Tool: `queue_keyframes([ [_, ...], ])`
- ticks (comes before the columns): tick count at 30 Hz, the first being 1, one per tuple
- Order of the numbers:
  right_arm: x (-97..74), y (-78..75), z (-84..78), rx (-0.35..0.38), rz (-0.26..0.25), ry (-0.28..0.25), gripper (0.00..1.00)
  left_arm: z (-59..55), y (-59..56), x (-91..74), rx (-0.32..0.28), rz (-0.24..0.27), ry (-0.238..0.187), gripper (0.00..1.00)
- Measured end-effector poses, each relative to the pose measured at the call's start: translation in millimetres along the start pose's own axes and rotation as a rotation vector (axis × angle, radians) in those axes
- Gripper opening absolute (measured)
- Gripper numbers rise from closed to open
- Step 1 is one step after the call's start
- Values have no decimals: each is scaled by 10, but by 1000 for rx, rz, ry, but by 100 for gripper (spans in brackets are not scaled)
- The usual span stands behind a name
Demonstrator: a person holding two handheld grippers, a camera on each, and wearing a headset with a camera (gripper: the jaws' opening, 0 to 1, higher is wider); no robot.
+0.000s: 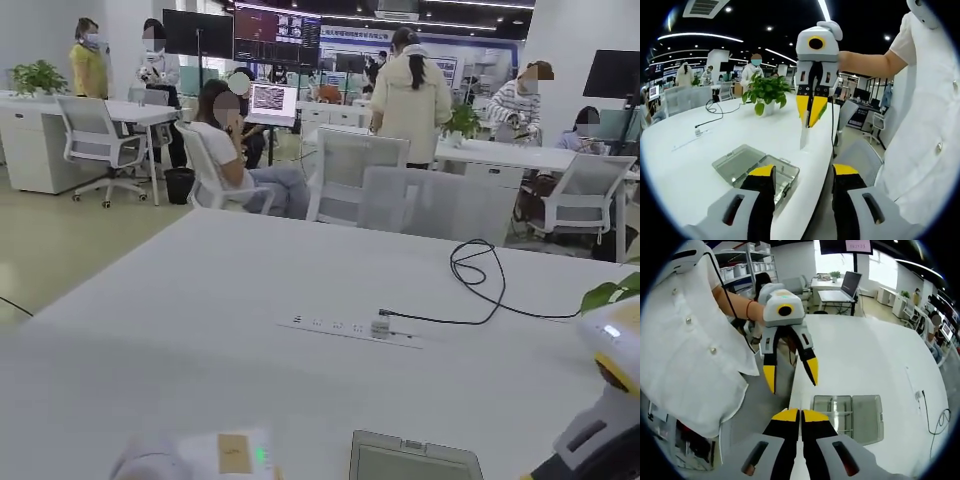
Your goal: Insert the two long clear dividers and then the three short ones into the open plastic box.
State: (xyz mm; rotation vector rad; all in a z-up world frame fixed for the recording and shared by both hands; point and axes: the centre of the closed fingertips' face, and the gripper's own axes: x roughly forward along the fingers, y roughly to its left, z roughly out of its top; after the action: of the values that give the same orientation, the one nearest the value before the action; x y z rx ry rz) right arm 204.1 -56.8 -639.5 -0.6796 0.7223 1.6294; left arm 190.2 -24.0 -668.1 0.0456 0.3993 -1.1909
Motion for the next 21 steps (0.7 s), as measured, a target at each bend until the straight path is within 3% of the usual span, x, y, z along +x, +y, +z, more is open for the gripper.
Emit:
queue_keyframes([
  [7, 122, -281, -137, 10, -54, 28, 3, -212, 100, -34, 36, 40, 69, 60],
  [13, 274, -489, -296, 33, -85, 45, 3, -345, 156, -50, 55, 59, 102, 76],
  [21, 521, -678, -478, 46, -107, 57, 3, -445, 217, -57, 2, 74, 114, 88],
])
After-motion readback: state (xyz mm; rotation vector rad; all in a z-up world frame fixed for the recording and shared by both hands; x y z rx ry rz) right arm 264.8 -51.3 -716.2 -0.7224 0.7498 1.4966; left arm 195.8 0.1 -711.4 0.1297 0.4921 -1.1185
